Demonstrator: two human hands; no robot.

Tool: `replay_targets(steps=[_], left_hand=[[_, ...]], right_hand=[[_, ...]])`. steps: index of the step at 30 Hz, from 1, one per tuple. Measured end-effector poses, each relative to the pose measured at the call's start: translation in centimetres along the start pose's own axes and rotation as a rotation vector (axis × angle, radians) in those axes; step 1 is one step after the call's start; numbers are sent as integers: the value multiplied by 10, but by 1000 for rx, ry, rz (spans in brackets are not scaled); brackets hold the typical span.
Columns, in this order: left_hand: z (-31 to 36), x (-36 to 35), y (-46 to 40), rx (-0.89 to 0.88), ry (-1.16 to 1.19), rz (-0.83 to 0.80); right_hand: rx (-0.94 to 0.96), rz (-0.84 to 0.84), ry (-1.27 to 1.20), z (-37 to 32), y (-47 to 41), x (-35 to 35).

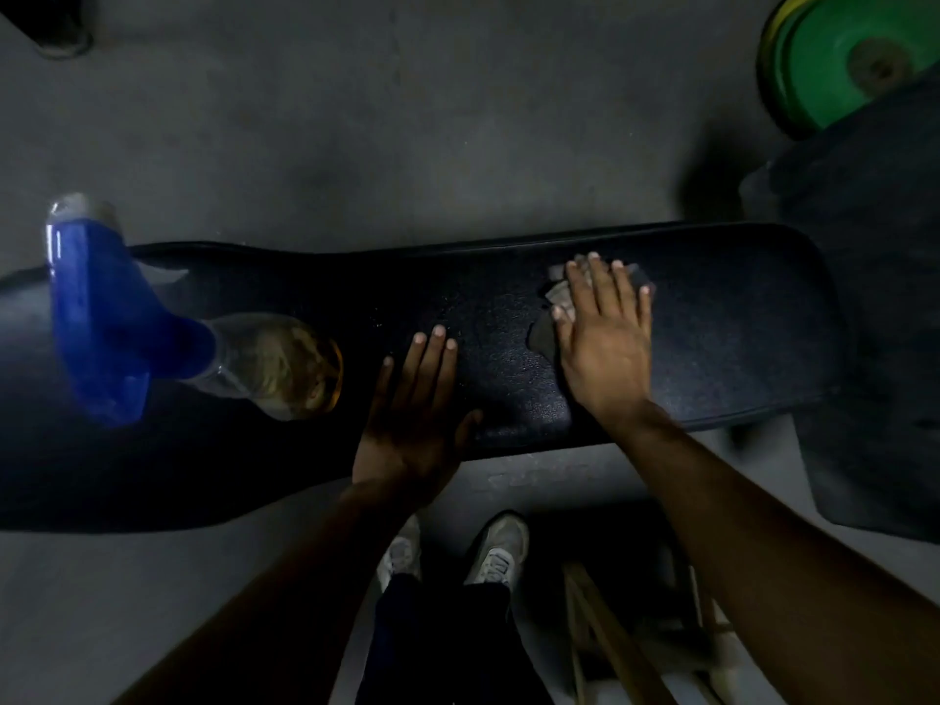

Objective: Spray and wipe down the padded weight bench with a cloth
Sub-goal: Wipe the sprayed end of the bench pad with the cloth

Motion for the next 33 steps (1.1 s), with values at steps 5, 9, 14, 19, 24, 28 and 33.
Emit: replay_targets(steps=[5,9,14,19,24,28,33], left_hand=[[-1,-3,-1,-2,4,-22],[-3,-3,0,-14,5,-27],[-1,-5,-1,22,55,-11],[-3,-5,-4,34,104,-14],[1,3,15,15,74,11],[-1,1,46,33,115,17],[-16,-6,66,31,108,9]], right_hand=[[310,-92,57,-35,40,-11],[377,-77,105,-20,76,-17],[127,-13,29,4,43,-6],[87,-42,-13,-23,-28,0],[296,-92,-10,-75,-30,-4],[499,-84,26,-83,16,-11],[547,-106,126,-55,35,-7]])
Point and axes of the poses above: each hand's wrist, its own y-axis away from the middle knuckle, its own x-axis out of the back of the hand, z = x × y, the point moved 2 cm from there along -y, towards the middle knuckle, and after that the axes turned 8 degrees about -x, right-handed, at the moved point
